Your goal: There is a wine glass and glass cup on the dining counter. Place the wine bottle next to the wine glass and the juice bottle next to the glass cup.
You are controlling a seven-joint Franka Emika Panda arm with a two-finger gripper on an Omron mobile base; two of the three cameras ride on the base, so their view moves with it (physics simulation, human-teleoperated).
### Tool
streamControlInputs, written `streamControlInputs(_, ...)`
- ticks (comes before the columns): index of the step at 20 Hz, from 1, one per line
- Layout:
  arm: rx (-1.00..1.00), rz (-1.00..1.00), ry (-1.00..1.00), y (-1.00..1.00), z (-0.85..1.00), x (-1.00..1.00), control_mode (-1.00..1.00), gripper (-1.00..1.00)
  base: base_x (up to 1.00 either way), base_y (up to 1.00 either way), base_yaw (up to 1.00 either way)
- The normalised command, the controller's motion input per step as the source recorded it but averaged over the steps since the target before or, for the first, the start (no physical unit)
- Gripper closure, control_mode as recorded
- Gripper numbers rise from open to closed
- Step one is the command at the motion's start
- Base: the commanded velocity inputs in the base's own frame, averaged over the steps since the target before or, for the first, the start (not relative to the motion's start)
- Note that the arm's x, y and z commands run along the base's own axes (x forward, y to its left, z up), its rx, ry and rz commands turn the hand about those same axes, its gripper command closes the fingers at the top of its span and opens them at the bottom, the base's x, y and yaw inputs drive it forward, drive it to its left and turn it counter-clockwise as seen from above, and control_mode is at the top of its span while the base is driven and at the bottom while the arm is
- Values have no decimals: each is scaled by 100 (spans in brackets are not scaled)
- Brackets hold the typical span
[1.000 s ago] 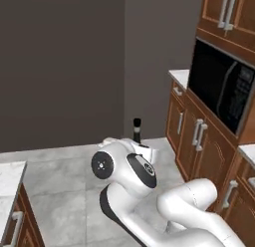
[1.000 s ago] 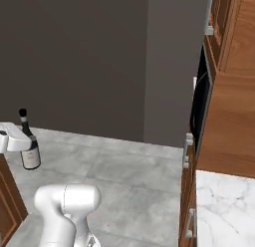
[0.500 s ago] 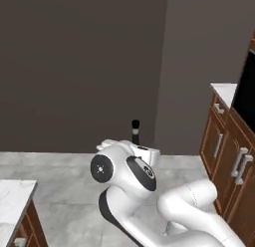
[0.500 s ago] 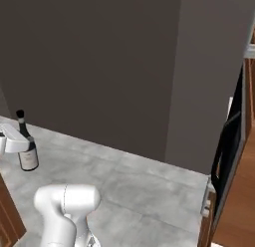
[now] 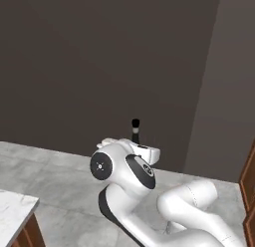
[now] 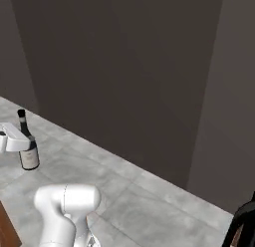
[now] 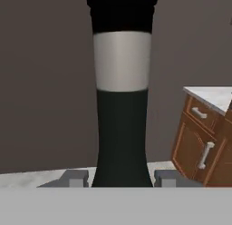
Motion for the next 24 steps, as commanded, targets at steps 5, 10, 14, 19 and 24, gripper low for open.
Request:
streamControlInputs(5, 0, 0, 0, 0, 0, 0, 100, 100, 74, -5, 45)
streamControlInputs(10, 0, 0, 0, 0, 0, 0, 100, 100, 75, -6, 44)
streamControlInputs(14, 0, 0, 0, 0, 0, 0, 100, 100, 76, -7, 42)
streamControlInputs(19, 0, 0, 0, 0, 0, 0, 100, 100, 75, -6, 42)
streamControlInputs(24, 0, 0, 0, 0, 0, 0, 100, 100, 75, -4, 42)
